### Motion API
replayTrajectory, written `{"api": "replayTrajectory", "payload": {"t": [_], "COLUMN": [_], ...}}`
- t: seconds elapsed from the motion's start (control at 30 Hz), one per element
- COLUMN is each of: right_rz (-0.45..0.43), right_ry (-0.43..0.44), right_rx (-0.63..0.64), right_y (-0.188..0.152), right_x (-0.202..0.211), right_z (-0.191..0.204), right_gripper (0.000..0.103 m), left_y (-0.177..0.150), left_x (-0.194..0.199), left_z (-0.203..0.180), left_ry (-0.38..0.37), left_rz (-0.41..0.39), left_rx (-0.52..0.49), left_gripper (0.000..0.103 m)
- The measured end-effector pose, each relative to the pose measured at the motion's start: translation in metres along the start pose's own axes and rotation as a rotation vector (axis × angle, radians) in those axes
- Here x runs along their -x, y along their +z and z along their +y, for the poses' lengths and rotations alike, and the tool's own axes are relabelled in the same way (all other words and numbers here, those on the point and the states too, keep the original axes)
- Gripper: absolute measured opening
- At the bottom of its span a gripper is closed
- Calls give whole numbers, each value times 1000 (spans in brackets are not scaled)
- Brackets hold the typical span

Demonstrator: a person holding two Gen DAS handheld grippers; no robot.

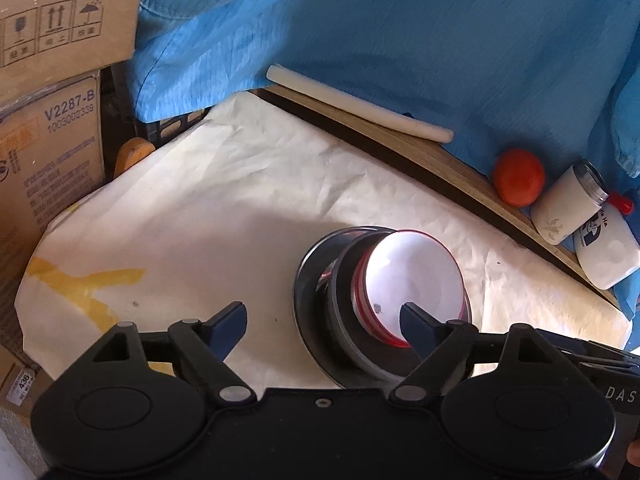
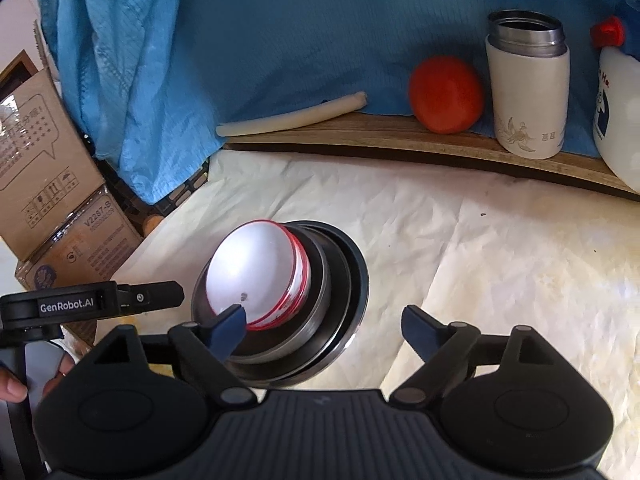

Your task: Organize plates and bowls

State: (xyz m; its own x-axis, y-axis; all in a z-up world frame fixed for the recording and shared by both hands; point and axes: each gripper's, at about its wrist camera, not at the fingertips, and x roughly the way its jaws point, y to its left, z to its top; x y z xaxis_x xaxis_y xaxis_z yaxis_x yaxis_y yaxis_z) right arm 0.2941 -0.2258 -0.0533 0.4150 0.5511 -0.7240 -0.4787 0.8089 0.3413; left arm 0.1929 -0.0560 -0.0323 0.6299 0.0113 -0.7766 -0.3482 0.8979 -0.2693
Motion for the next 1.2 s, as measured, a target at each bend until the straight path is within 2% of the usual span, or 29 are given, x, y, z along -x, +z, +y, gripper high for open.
{"api": "replayTrajectory", "payload": {"t": [0.57,0.9,1.2], "right_rz": [-86,-134,-189], "right_ry": [27,39,42], "right_rx": [41,66,80], "right_y": [-23,-34,-47], "right_x": [35,57,75], "right_z": [-2,-5,-11], "right_gripper": [98,103,103], "left_y": [-28,-44,-67], "left_x": [34,51,66], "left_z": [-14,-27,-29], "left_ry": [13,8,18], "left_rz": [-101,-152,-218], "left_rx": [-30,-43,-79], "left_gripper": [101,102,102]}}
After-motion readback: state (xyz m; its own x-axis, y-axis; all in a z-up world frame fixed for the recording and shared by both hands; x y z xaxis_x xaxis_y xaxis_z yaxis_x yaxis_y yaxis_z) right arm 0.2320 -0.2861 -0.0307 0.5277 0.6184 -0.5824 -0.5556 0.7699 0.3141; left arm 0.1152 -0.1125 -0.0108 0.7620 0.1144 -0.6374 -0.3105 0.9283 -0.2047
